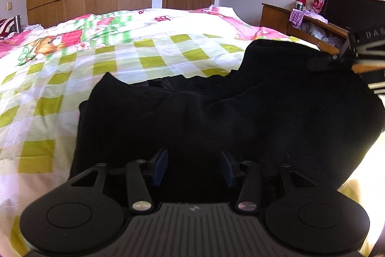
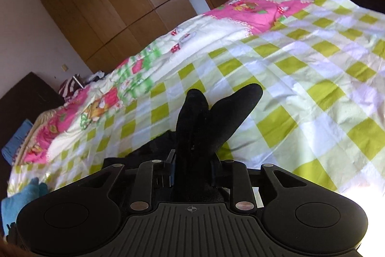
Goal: Fold small clothes
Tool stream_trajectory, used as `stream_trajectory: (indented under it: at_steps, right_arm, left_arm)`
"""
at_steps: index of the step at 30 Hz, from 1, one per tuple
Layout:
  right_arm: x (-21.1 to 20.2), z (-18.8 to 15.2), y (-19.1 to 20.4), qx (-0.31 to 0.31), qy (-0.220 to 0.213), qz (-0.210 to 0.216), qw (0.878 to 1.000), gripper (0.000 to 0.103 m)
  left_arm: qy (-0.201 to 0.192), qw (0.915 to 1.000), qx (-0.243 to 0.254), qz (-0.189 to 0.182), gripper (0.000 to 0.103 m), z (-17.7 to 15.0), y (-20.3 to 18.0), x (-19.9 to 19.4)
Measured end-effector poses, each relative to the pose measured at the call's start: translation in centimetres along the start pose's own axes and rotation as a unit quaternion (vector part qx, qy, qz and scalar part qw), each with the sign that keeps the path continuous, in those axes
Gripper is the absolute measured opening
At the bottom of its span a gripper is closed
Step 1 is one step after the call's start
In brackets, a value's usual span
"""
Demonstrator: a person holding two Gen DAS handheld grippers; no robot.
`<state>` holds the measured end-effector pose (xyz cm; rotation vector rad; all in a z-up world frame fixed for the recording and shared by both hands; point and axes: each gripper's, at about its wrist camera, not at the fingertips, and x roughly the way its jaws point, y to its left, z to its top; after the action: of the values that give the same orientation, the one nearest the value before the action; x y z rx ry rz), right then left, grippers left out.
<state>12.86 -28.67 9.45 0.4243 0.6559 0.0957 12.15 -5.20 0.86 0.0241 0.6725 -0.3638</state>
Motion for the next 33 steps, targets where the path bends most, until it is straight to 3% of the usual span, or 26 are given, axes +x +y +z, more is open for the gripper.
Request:
stream_trajectory:
  at_steps: [2, 6, 9, 13, 15, 18, 19, 21, 23, 25, 30, 33]
  right_arm:
    - [0.0, 0.1, 4.1, -0.069, -0.003, -0.01, 0.998, 0.025]
    - [2.2, -1.4, 12.5, -0.194, 0.014, -0.019, 0.981, 0.025]
    - [5.1, -3.8, 16.8, -0.243, 0.044, -0.024, 0.969, 0.025]
    - [9.1, -6.9, 19.8, -0.261, 0.079, -0.046, 0.961, 0.025]
    - [10.4, -7.7, 20.3, -0.251, 0.098, -0.049, 0.962, 0.026]
    - [10.2, -8.5, 21.2, -0.257, 0.091, -0.061, 0.96, 0.026]
    - [9.7, -8.5, 21.4, -0.259, 0.087, -0.054, 0.96, 0.032]
    - [9.0, -8.1, 21.4, -0.256, 0.102, -0.022, 0.961, 0.043]
    - [8.4, -7.4, 21.3, -0.238, 0.118, 0.024, 0.964, 0.045]
    - [7.5, -6.6, 21.2, -0.233, 0.118, 0.04, 0.964, 0.046]
    - [5.5, -3.7, 18.8, -0.245, 0.068, 0.017, 0.967, 0.05]
    - [5.6, -2.7, 16.5, -0.23, 0.073, 0.007, 0.97, 0.053]
  left_arm:
    - [-0.001, 1.0, -0.005, 0.003, 0.059, -0.9, 1.1, -0.9]
    - [0.001, 0.9991, -0.042, -0.007, 0.059, -3.0, 3.5, -2.6]
    - [-0.001, 0.997, -0.073, -0.023, 0.059, -4.1, 4.9, -3.0]
    - [-0.006, 0.9925, -0.109, -0.056, 0.058, -4.6, 6.4, -3.2]
    - [-0.01, 0.9894, -0.125, -0.073, 0.058, -4.9, 7.3, -3.4]
    - [-0.015, 0.9836, -0.152, -0.097, 0.058, -5.4, 8.8, -3.5]
    - [-0.016, 0.9831, -0.153, -0.099, 0.058, -5.5, 9.0, -3.5]
    - [-0.015, 0.9829, -0.153, -0.102, 0.058, -5.4, 9.2, -3.7]
    - [-0.014, 0.9829, -0.153, -0.102, 0.058, -5.3, 9.3, -4.2]
    - [-0.01, 0.9827, -0.154, -0.103, 0.058, -5.3, 9.6, -4.9]
    - [-0.015, 0.9779, -0.179, -0.107, 0.058, -5.8, 10.8, -7.9]
    - [-0.028, 0.9733, -0.203, -0.102, 0.059, -5.8, 10.7, -10.4]
